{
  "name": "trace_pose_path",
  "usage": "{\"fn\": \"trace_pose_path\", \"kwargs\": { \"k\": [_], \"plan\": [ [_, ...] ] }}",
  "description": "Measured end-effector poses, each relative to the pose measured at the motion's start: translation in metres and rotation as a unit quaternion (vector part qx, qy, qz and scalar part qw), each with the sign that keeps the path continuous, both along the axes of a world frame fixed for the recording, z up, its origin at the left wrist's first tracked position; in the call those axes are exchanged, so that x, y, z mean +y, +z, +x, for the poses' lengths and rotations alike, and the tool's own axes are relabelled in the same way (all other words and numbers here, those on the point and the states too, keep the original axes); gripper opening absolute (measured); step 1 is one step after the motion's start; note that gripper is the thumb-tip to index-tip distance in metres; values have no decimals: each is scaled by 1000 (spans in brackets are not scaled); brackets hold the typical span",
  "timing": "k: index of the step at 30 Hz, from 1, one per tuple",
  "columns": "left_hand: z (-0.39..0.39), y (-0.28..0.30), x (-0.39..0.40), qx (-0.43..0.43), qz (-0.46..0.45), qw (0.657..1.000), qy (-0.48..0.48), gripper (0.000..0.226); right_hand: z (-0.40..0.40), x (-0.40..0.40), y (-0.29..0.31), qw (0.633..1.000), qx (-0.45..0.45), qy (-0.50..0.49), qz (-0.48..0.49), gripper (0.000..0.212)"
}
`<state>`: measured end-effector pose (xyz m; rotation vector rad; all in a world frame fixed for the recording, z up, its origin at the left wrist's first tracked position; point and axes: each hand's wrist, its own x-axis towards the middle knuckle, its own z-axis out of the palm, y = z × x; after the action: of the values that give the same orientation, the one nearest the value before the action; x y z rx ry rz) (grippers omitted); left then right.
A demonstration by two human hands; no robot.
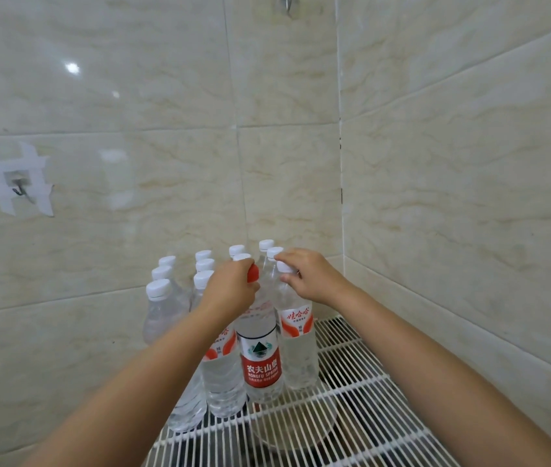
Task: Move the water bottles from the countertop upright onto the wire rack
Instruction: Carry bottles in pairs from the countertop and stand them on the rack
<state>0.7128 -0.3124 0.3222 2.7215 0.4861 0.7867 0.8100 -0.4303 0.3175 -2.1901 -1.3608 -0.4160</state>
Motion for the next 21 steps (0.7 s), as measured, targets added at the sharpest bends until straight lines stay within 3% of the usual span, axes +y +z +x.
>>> {"fn": "trace_pose_path", "kwargs": {
  "k": [4,8,11,16,21],
  "plan": [
    [-3,-2,-4,7,26,1000,7,19,2,0,-2,1000,27,11,9,43],
    [-10,-9,-6,6,26,1000,0,39,3,-1,-12,999,47,6,-11,57],
    [-22,-13,-6,-27,64,998,9,41,2,0,-18,999,38,-14,-19,63],
    [-60,-18,2,-27,165,985,34,37,-24,5,-21,994,-73,-86,6,56],
    [-131,-27,31,17,164,979,120,38,-93,35,-15,991,-121,-60,12,46]
  ]
}}
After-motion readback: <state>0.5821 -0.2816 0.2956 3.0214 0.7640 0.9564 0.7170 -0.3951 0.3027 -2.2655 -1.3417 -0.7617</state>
